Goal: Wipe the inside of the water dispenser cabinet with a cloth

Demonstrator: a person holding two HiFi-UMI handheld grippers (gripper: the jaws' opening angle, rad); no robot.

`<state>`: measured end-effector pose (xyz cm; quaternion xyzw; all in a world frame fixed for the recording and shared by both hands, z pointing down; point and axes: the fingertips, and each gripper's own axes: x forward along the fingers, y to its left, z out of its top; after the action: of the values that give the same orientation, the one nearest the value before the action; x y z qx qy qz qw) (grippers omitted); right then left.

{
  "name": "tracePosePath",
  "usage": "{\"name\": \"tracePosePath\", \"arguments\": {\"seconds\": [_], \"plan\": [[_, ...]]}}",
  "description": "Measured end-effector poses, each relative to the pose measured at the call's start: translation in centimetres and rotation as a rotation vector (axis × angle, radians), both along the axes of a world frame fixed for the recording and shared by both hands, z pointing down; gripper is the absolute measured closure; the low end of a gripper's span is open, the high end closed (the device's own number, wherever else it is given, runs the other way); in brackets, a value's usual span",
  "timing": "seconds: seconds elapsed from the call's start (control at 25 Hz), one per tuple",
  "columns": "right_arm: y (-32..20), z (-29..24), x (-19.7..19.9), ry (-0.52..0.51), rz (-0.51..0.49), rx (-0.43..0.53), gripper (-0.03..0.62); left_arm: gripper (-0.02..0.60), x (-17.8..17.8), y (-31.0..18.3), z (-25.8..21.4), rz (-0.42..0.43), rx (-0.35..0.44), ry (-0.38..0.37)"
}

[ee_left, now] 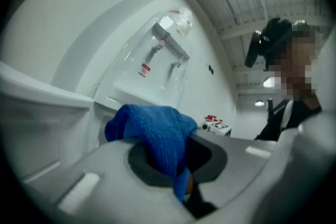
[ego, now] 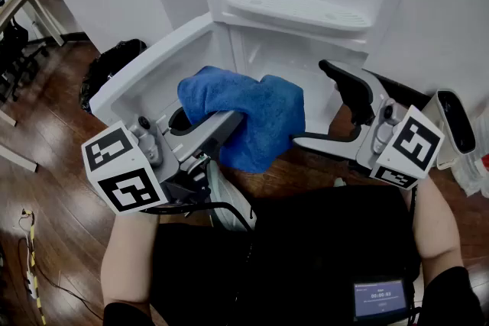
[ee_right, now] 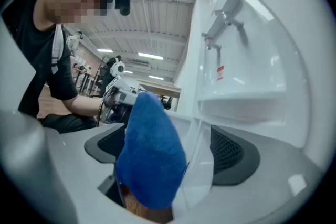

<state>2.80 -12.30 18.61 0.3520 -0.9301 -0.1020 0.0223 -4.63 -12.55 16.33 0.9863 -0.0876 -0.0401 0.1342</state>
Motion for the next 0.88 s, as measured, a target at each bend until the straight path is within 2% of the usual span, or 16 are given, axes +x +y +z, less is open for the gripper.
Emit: {"name": "tracePosePath", "arguments": {"seconds": [0.12,0.28,0.36,0.4,0.44,0.48,0.52,0.56,0.64,0.72,0.76,0.8,0.88], "plan": [[-0.4,-1.7,0.2,-0.055,0.039,-0.059,0.094,0.560,0.1,-0.5,0.5,-0.035,-0.007,-0.048],[-0.9,4.1,-6.0,-0.071,-0.008,-0.338,0.094,0.560,0.2,-1.8,1.3,-0.165,0.007,-0.119],[-1.3,7.3,-8.4,-0.033,0.023,-0.431,0.097,0.560,0.1,-2.3,1.8,-0.230,0.042,-0.169],[-2.0,8.5,-8.5,0.016,0.079,-0.437,0.150,0.560,0.1,-2.3,2.1,-0.248,0.064,-0.196],[-3.0,9.2,-8.1,0.067,0.154,-0.418,0.381,0.560,-0.1,-2.2,2.3,-0.263,0.090,-0.221],[-4.2,9.6,-7.2,0.093,0.228,-0.397,0.534,0.560,-0.4,-2.1,2.5,-0.281,0.116,-0.245],[-5.6,9.6,-6.3,0.071,0.284,-0.395,0.537,0.560,-0.8,-2.1,2.8,-0.304,0.139,-0.269],[-6.8,9.1,-5.4,-0.012,0.311,-0.422,0.539,0.560,-1.1,-2.2,3.3,-0.325,0.156,-0.291],[-8.4,7.2,-4.1,-0.313,0.285,-0.518,0.539,0.554,-1.2,-2.2,5.2,-0.312,0.154,-0.338],[-9.2,4.9,-2.8,-0.608,0.237,-0.564,0.539,0.530,-0.5,-1.2,8.1,-0.200,0.084,-0.403],[-9.3,4.0,-1.9,-0.694,0.236,-0.553,0.539,0.509,-0.1,-0.4,9.6,-0.123,0.031,-0.435],[-9.3,3.3,-1.1,-0.738,0.242,-0.529,0.539,0.483,0.1,0.3,10.9,-0.050,-0.023,-0.463],[-9.0,2.4,0.2,-0.755,0.245,-0.490,0.539,0.468,0.1,1.3,12.7,0.067,-0.104,-0.495]]}}
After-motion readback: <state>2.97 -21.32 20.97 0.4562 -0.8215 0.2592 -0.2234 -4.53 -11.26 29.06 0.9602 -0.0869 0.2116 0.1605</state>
